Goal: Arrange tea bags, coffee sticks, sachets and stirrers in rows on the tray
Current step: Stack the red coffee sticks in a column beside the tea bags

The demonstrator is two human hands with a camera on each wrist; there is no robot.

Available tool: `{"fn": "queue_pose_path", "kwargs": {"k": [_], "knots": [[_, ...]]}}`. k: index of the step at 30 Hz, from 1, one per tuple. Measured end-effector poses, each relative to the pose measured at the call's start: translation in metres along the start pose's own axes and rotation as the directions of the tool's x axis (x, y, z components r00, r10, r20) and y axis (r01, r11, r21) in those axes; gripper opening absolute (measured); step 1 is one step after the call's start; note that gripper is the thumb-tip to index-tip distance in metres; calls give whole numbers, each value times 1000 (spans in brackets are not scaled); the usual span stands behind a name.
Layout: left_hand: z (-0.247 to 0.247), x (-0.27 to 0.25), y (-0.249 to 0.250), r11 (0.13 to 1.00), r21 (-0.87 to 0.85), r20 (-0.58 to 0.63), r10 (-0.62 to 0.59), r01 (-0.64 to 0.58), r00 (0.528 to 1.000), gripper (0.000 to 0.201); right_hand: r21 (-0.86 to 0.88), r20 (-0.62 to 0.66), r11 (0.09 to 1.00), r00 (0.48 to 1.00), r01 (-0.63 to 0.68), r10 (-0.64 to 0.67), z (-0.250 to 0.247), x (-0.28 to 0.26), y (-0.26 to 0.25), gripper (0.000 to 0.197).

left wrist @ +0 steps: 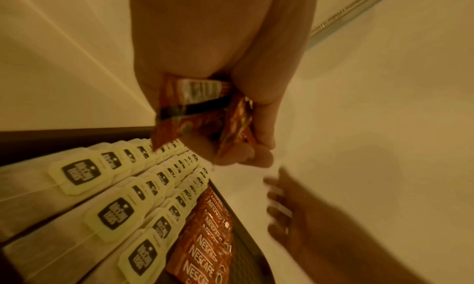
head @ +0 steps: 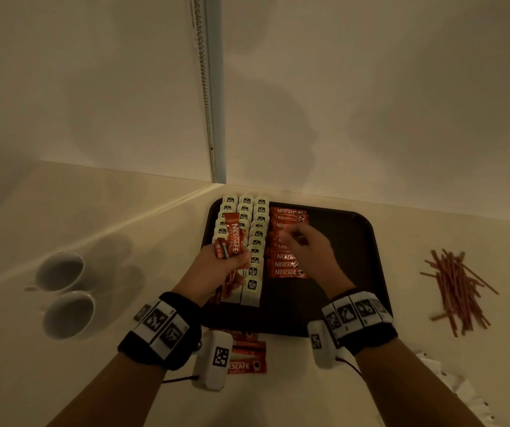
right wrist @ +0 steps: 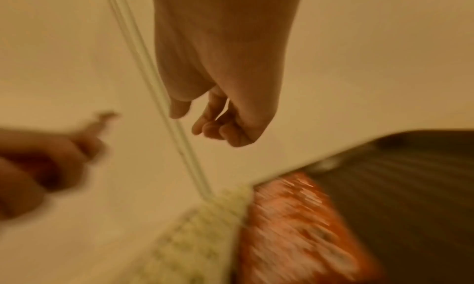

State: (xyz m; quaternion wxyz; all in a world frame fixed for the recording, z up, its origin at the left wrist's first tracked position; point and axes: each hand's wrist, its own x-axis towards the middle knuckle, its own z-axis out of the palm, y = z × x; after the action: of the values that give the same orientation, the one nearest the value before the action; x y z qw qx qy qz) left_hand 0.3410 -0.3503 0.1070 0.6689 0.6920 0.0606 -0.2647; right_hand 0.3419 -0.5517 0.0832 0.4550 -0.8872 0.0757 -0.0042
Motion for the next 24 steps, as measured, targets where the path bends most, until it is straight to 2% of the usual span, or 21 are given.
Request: {"fn": "queue_pose_path", "kwargs": {"k": [3,6,9,12,14,16,18,22,24], "knots": [[8,3,5,997,71,37,4,-7,999,8,48,108,983,978,176,-180,2,4,-47,22],[12,1,9,995,94,56,31,-36,998,8,71,141,971,962,227,-235,4,10,-66,14],[8,-1,11,996,70,33,49,-51,998,12,209,91,970,985,124,-145,0,15,-75,10],[1,-2,10,998,-18,-41,53,-54,998,16,410,88,912,996,-11,-28,-11,14,-86,10],[-1,-4,13,987,-137,-118,67,-84,991,15,354,151,935,986,8,-65,-16,11,-91,12],[-3,-6,18,967,-225,-158,82,-116,984,19,156,228,975,954,161,-194,-17,7,-90,13],[-2,-7,23,953,-269,-165,96,-139,982,19,59,289,961,917,269,-274,-13,4,-88,13],[-2,-8,27,954,-242,-180,137,-179,974,10,100,291,965,920,244,-263,-14,-2,-89,10],[-3,-8,25,961,-198,-196,156,-195,968,13,124,349,974,911,189,-221,-20,-3,-89,12]]}}
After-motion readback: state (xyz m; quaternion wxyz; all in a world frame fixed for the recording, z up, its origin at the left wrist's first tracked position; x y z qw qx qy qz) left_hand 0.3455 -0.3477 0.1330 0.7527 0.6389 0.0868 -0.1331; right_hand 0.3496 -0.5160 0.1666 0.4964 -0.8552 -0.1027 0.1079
